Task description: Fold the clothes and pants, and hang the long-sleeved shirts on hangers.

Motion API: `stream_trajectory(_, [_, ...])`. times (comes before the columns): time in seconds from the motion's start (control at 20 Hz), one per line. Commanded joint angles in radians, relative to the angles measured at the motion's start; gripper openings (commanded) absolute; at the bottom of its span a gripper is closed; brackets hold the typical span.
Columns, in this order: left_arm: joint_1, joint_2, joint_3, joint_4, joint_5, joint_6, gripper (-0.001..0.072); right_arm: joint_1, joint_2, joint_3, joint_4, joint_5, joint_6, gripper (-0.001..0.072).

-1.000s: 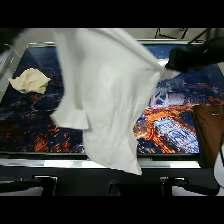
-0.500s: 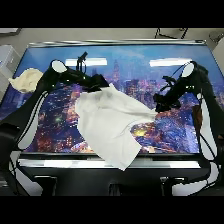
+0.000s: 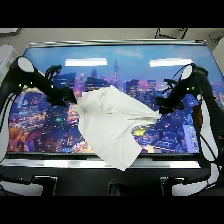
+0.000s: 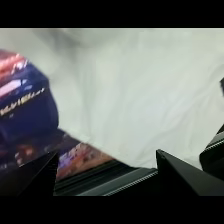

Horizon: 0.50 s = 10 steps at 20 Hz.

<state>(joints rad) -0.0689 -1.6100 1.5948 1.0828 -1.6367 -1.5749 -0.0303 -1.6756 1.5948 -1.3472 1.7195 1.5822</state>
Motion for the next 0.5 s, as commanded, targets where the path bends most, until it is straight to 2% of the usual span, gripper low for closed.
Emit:
stream_trajectory(0.0, [-0.024,0.224,-0.506,-0.01,0.204,0.007,0.0653,0.001,0.002,-0.001,-0.018,0.002,0.001,0.0044])
stream_trajectory(0.1, [-0.08,0.337,-0.817,-0.153,0.356,0.061,0.065,0.001,0.002,-0.001,-0.018,-0.013,0.001,0.0044])
stream_trajectory(0.2, [-0.148,0.411,-1.015,-0.292,0.508,0.097,0.0586,0.001,0.002,-0.001,-0.017,-0.021,0.004,0.0044])
stream_trajectory(0.3, [-0.226,0.422,-1.109,-0.416,0.645,0.114,0.0586,0.001,0.002,-0.001,-0.017,-0.019,0.004,0.0044])
stream_trajectory(0.45, [-0.349,0.386,-1.122,-0.522,0.816,0.113,0.0582,0.001,0.002,-0.001,-0.017,-0.011,0.008,0.0044])
